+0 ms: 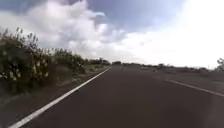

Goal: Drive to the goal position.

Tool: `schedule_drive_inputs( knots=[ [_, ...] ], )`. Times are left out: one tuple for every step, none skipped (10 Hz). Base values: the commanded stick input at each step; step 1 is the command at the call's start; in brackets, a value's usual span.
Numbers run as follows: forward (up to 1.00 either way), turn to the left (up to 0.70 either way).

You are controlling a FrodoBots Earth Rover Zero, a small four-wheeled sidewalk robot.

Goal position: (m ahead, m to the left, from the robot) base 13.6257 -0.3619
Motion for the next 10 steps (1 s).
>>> schedule_drive_inputs(
  knots=[
    [1.00,0.00],
    [1.00,0.00],
    [1.00,0.00],
    [1.00,0.00],
    [1.00,0.00],
    [1.00,0.00],
    [1.00,0.00],
    [1.00,0.00],
    [1.00,0.00],
    [1.00,0.00]
  ],
)
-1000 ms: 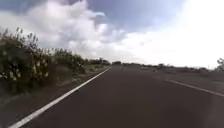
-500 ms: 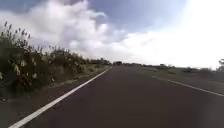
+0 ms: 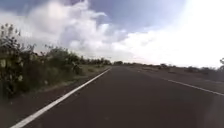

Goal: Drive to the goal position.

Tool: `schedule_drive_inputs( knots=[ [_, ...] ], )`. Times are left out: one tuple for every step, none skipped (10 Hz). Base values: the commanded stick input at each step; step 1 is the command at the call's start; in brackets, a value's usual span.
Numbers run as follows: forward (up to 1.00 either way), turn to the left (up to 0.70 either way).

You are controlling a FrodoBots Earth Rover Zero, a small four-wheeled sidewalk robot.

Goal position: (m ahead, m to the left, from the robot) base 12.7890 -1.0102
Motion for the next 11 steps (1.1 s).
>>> schedule_drive_inputs(
  knots=[
    [1.00,0.00],
    [1.00,0.00],
    [1.00,0.00],
    [1.00,0.00],
    [1.00,0.00],
    [1.00,0.00],
    [1.00,0.00],
    [1.00,0.00],
    [1.00,0.00],
    [1.00,0.00],
    [1.00,0.00]
  ],
)
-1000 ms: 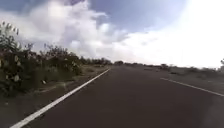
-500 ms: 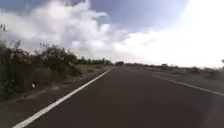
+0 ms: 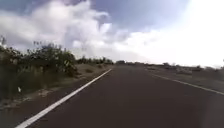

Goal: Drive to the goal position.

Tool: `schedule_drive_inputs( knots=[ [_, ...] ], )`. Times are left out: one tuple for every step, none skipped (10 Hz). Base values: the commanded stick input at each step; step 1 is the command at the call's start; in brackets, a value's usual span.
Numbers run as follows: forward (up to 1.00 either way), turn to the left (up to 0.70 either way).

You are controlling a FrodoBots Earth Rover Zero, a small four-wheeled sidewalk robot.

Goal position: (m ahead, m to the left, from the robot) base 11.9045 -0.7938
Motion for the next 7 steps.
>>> schedule_drive_inputs(
  knots=[
    [1.00,0.00],
    [1.00,0.00],
    [1.00,0.00],
    [1.00,0.00],
    [1.00,0.00],
    [1.00,0.00],
    [1.00,0.00]
  ],
)
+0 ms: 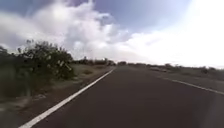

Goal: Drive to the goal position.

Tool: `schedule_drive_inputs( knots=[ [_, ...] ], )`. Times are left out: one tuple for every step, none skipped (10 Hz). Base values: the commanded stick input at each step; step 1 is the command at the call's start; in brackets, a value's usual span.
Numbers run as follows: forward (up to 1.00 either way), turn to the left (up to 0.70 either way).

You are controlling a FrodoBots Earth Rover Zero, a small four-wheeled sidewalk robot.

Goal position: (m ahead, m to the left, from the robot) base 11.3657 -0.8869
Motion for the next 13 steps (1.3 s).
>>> schedule_drive_inputs(
  knots=[
    [1.00,0.00],
    [1.00,0.00],
    [1.00,0.00],
    [1.00,0.00],
    [1.00,0.00],
    [1.00,0.00],
    [1.00,0.00],
    [1.00,0.00],
    [1.00,0.00],
    [1.00,0.00],
    [1.00,0.00],
    [1.00,0.00],
    [1.00,0.00]
  ],
)
